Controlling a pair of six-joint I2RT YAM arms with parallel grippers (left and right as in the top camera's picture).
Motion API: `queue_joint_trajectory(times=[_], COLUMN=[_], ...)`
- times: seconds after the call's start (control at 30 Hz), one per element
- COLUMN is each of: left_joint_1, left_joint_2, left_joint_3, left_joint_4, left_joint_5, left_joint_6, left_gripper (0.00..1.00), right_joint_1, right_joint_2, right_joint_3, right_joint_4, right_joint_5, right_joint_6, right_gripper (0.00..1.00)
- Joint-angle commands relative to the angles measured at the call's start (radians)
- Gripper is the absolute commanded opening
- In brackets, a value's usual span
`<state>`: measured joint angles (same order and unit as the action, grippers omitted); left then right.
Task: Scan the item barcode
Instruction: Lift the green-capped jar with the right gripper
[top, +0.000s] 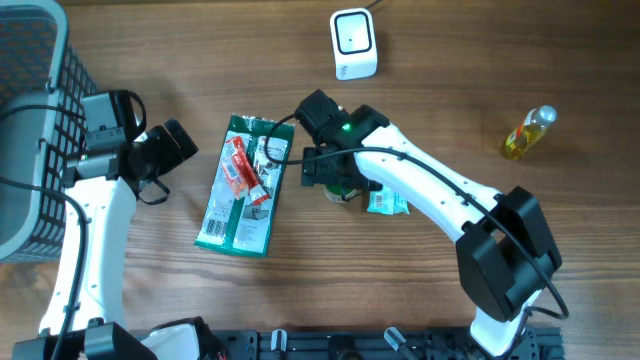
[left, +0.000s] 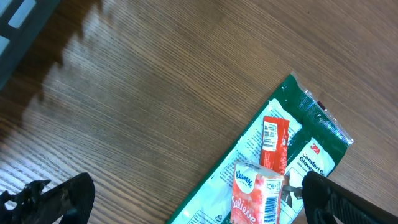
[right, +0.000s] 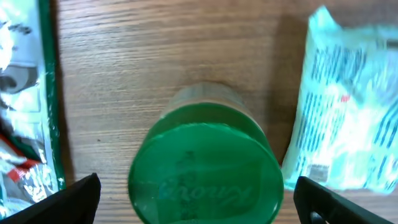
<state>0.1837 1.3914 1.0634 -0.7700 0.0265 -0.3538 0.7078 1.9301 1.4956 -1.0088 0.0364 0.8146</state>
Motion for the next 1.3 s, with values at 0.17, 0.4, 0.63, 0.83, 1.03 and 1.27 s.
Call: queue_joint_trajectory(times=[0.17, 0.4, 0.63, 0.83, 1.03, 1.27], left_joint_1=[0.003, 0.003, 0.003, 0.003, 0.003, 0.003], left_joint_2=[0.006, 0.006, 0.006, 0.006, 0.006, 0.006], left_joint_3=[0.004, 0.004, 0.004, 0.004, 0.004, 0.004], left_joint_4=[0.002, 0.002, 0.002, 0.002, 0.002, 0.002], left_joint_5=[-0.010, -0.010, -0.010, -0.010, -0.010, -0.010], left_joint_6=[0.002, 0.002, 0.002, 0.002, 0.002, 0.002], left_gripper=[1.00, 1.00, 1.00, 1.00, 1.00, 1.00], right_joint_1=[0.002, 0.002, 0.002, 0.002, 0.001, 0.001], right_joint_2=[0.010, 0.010, 0.010, 0.010, 0.010, 0.021], right_joint_3=[-0.015, -0.015, -0.015, -0.015, -0.015, -0.015], right_joint_4=[0.018, 0.021, 0.019, 0.047, 0.051, 0.059], right_joint_5=[0.075, 0.073, 0.067, 0.067, 0.035, 0.026], right_joint_6=[0.311, 0.206, -0.045, -0.449, -0.264, -0.262], right_gripper=[0.96, 0.72, 0.64, 0.96, 1.00, 0.98])
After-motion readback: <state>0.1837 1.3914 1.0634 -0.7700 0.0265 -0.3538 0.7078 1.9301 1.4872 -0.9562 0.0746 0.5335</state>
